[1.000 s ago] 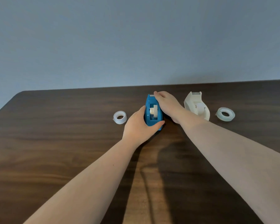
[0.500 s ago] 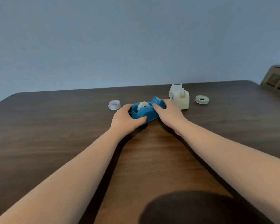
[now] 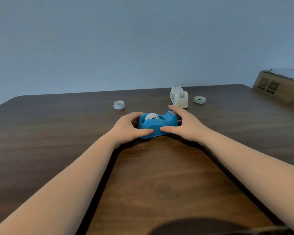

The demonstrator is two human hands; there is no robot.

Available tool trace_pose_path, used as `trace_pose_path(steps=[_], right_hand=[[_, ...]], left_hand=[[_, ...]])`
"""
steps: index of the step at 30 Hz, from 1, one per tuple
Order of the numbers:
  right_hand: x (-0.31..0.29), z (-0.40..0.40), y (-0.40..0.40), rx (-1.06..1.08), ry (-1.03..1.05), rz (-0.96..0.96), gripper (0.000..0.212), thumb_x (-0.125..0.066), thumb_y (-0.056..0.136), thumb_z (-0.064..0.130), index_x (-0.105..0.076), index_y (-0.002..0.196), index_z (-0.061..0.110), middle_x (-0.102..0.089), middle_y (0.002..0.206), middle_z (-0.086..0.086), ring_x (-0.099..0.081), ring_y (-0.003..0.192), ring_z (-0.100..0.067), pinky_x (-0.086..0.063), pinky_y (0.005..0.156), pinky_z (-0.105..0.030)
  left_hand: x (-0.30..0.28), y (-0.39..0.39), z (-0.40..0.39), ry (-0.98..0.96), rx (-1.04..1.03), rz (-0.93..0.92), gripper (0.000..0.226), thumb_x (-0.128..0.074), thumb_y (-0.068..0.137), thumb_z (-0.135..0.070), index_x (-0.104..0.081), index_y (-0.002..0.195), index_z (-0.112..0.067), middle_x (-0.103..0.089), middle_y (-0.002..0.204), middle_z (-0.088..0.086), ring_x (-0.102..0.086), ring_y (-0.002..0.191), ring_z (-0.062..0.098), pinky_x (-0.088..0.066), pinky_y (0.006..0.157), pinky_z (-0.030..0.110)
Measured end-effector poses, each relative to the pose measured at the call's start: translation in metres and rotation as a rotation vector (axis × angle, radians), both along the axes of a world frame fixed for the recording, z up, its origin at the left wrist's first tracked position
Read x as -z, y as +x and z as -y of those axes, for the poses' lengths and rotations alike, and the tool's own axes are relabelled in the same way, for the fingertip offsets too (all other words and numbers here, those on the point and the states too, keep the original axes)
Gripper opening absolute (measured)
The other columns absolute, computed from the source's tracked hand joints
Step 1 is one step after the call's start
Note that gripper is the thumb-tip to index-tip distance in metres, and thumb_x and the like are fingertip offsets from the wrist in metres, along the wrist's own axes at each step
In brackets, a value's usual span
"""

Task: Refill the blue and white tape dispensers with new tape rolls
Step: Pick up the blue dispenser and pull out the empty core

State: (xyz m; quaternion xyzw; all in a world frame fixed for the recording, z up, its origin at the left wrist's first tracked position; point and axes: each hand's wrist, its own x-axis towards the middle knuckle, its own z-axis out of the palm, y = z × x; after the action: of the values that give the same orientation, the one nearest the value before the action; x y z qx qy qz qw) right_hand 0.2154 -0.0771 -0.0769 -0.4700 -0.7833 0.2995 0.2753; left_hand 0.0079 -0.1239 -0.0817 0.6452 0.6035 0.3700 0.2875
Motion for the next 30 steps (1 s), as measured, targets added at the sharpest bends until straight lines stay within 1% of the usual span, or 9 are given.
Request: trace_pose_path(steps=[2,4,9,12,15,20,24,27,30], right_hand=[[0.004,0.000,0.000,-0.003,0.017,0.000,0.083,-0.077,0.073,0.037,-0.033,0.143,0.028,-0.045,0.143,0.004,-0.046,0.125,-0.014,-0.035,0.098,-0.022],[0.006,-0.001,0.000,0.009,0.040,-0.016,0.078,-0.078,0.072,0.038,-0.038,0.138,0.029,-0.049,0.138,0.005,-0.048,0.115,-0.010,-0.035,0.092,-0.022],[0.009,-0.004,0.000,-0.001,0.063,-0.032,0.073,-0.077,0.072,0.040,-0.042,0.134,0.028,-0.053,0.132,0.005,-0.050,0.115,-0.013,-0.039,0.092,-0.025],[0.010,-0.005,0.001,-0.019,0.070,-0.026,0.069,-0.076,0.073,0.040,-0.043,0.133,0.027,-0.054,0.128,0.006,-0.050,0.111,-0.011,-0.038,0.088,-0.023],[0.010,-0.007,0.003,-0.031,0.072,-0.025,0.066,-0.075,0.074,0.040,-0.044,0.131,0.027,-0.055,0.124,0.008,-0.052,0.108,-0.010,-0.038,0.085,-0.022],[0.009,-0.008,0.004,-0.048,0.072,-0.014,0.063,-0.075,0.074,0.040,-0.045,0.128,0.027,-0.055,0.123,0.008,-0.052,0.107,-0.010,-0.039,0.086,-0.022],[0.008,-0.008,0.004,-0.048,0.064,-0.014,0.063,-0.075,0.074,0.040,-0.046,0.128,0.027,-0.054,0.119,0.010,-0.052,0.106,-0.009,-0.038,0.084,-0.020],[0.008,-0.008,0.004,-0.047,0.067,-0.005,0.061,-0.075,0.074,0.040,-0.046,0.126,0.027,-0.053,0.117,0.010,-0.051,0.105,-0.009,-0.038,0.084,-0.021],[0.007,-0.007,0.004,-0.045,0.059,-0.002,0.061,-0.075,0.074,0.040,-0.046,0.126,0.027,-0.053,0.118,0.010,-0.051,0.105,-0.009,-0.038,0.084,-0.021]], left_hand=[[0.000,0.001,0.001,-0.003,0.013,-0.006,0.053,-0.080,0.071,-0.030,-0.060,0.121,-0.028,-0.067,0.113,-0.012,-0.061,0.105,0.004,-0.049,0.094,0.027],[0.001,0.002,0.002,0.011,0.000,0.010,0.054,-0.079,0.073,-0.031,-0.058,0.123,-0.029,-0.066,0.115,-0.012,-0.060,0.106,0.002,-0.048,0.094,0.025],[-0.001,0.008,0.005,0.076,-0.100,0.155,0.042,-0.068,0.083,-0.037,-0.059,0.123,-0.033,-0.061,0.119,-0.012,-0.056,0.111,0.005,-0.046,0.086,0.015],[-0.002,0.010,0.006,0.099,-0.116,0.184,0.031,-0.067,0.084,-0.034,-0.067,0.115,-0.031,-0.067,0.117,-0.009,-0.059,0.112,0.006,-0.049,0.098,0.027],[-0.004,0.015,0.006,0.117,-0.128,0.219,0.019,-0.069,0.085,-0.026,-0.072,0.104,-0.029,-0.070,0.112,-0.010,-0.062,0.108,0.006,-0.051,0.098,0.029],[-0.011,0.018,0.001,0.147,-0.128,0.141,0.015,-0.069,0.084,-0.023,-0.074,0.098,-0.026,-0.071,0.105,-0.012,-0.062,0.106,0.005,-0.051,0.094,0.024],[-0.014,0.023,0.001,0.206,-0.128,0.046,0.014,-0.067,0.086,-0.023,-0.075,0.098,-0.022,-0.070,0.102,-0.012,-0.061,0.106,0.006,-0.050,0.095,0.027],[-0.016,0.024,0.002,0.232,-0.135,0.044,0.011,-0.065,0.088,-0.021,-0.075,0.093,-0.024,-0.069,0.093,-0.018,-0.064,0.100,0.007,-0.053,0.090,0.026],[-0.013,0.023,0.002,0.248,-0.160,0.061,0.014,-0.065,0.088,-0.022,-0.075,0.096,-0.023,-0.072,0.096,-0.013,-0.065,0.099,0.008,-0.054,0.089,0.027]])
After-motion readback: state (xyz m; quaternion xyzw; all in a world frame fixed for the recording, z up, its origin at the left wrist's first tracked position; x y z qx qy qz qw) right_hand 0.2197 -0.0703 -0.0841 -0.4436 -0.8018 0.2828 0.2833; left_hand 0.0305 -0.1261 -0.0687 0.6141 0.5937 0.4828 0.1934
